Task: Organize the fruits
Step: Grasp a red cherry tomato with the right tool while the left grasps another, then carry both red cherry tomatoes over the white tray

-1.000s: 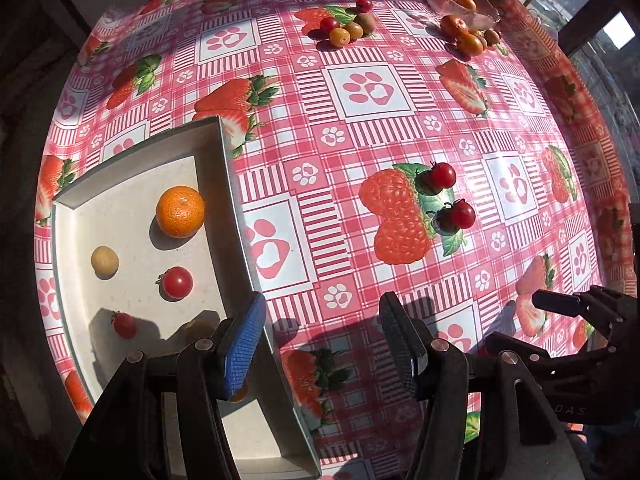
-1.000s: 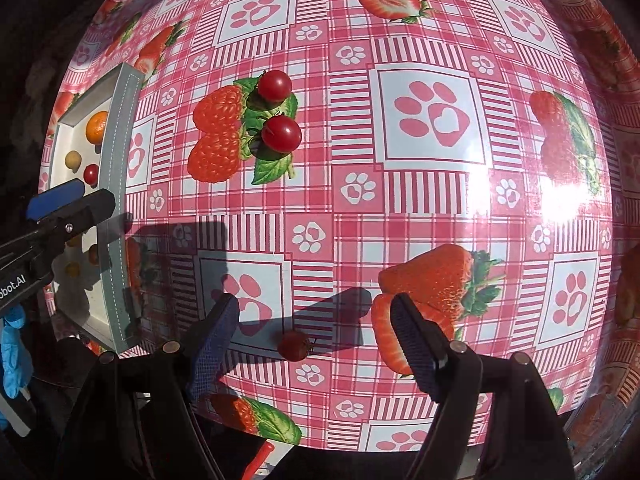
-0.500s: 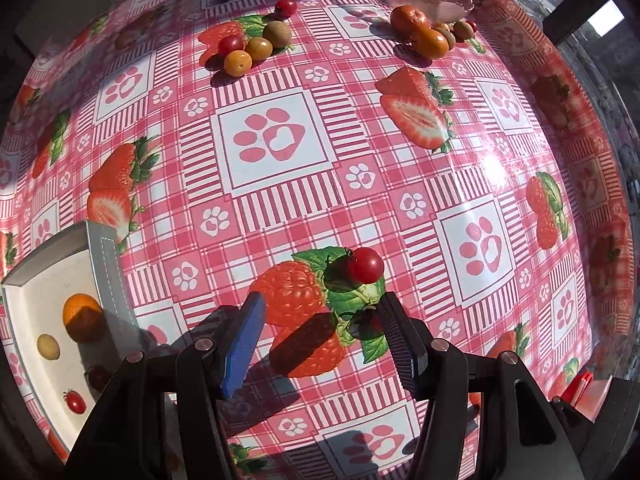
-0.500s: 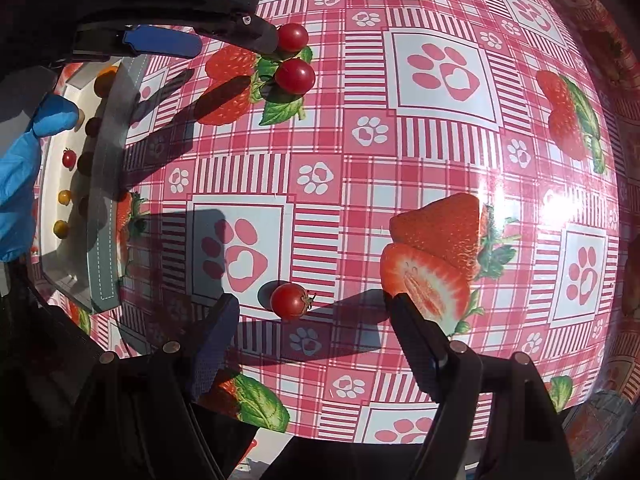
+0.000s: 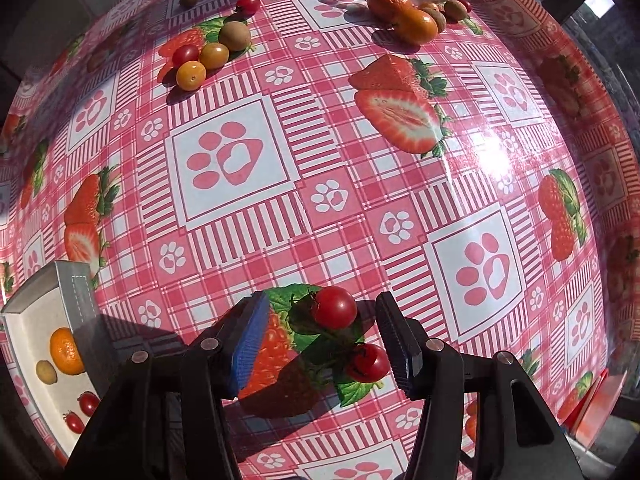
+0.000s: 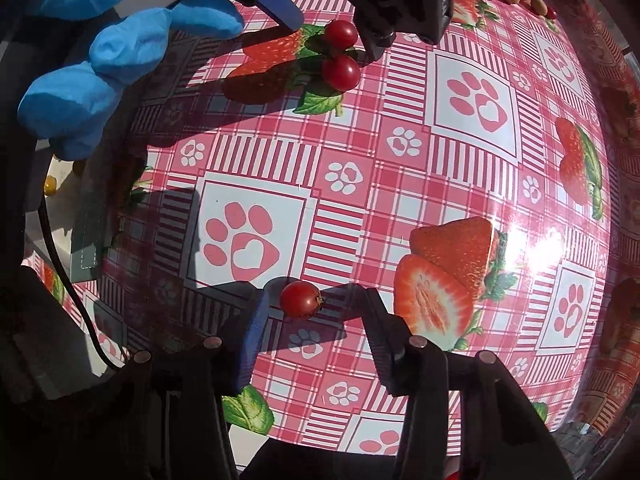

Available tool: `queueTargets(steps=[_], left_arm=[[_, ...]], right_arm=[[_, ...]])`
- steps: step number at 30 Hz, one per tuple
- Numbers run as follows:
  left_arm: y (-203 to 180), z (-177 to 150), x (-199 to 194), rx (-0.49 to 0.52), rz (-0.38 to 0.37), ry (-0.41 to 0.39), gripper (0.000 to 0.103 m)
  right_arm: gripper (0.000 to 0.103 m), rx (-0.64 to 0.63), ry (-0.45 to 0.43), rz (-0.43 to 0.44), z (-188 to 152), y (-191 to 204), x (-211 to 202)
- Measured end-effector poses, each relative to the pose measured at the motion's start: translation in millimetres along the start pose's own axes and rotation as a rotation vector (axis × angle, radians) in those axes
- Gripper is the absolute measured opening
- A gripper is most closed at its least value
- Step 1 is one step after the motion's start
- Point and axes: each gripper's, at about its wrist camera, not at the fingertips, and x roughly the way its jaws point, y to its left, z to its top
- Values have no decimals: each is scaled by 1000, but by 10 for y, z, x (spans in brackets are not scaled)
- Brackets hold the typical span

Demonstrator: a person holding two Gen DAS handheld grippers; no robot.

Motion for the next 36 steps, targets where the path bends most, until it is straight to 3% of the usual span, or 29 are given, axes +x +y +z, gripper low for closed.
queueTargets(steps=[2,6,10,15,25,36], left_arm=[[-15,-39,6,8,20,-7,46],[6,-71,2,1,20,-22,23],[103,-86,-52,-7,-16,-26,23],[266,-199,-243,-13,-40,-50,23],[687,-566,-573,-80,-45,-92,23],[1204,-1083,-873,-205,-39,-140,23]], right_arm=[[28,-19,-4,-21,-23,51,17],[24,19,-8,27,-43,-3,0],[24,116,-27,112,-46,-135,-21],[24,179,-35,146,-44,-262,-30],[24,180,-37,153,-34,-433,-13],[24,122,-56,164,352,-348,-353]])
